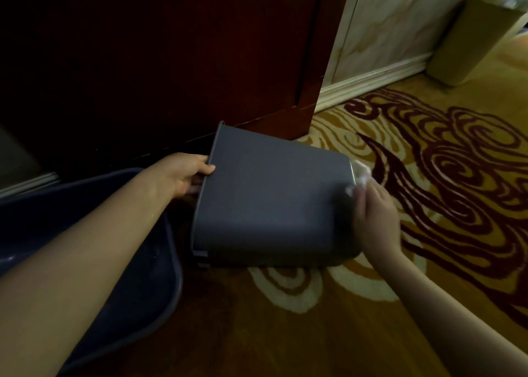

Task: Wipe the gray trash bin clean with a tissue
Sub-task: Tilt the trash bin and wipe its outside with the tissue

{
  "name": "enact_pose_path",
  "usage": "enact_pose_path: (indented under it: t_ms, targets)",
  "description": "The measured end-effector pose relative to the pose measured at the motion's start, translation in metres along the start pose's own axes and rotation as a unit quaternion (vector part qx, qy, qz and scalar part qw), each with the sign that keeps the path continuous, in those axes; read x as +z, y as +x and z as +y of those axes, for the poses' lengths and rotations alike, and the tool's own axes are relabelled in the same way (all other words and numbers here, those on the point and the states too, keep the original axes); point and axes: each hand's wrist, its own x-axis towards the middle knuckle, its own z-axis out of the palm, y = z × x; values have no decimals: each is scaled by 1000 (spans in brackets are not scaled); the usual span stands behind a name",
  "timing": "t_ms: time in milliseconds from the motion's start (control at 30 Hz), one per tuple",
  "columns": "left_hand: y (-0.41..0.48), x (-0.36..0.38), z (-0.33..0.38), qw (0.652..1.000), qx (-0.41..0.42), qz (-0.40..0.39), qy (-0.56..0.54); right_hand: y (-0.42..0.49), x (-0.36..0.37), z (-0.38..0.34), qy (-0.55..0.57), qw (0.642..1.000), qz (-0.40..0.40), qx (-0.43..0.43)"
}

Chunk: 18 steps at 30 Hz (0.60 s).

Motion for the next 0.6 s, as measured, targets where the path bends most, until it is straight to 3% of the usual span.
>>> enact_pose_path:
  t_ms: [100,200,333,433,600]
  targets:
    - [-5,-3,-2,1000,-17,-2,2,8,30,-66,63,994,-30,-81]
    - [-10,-7,-6,1000,-22,-12,-3,8,73,-117,-2,965,-138,-223]
    - [-15,-8,-14,1000,-11,-19,8,13,107,-127,-115,916,-245,-296]
    - [-15,-8,-16,1000,-13,-15,-10,26,101,-104,-133,918,-266,-261]
    - [-10,-9,-11,1000,-17,-18,1,59,57,-25,-162,953,-246,-69]
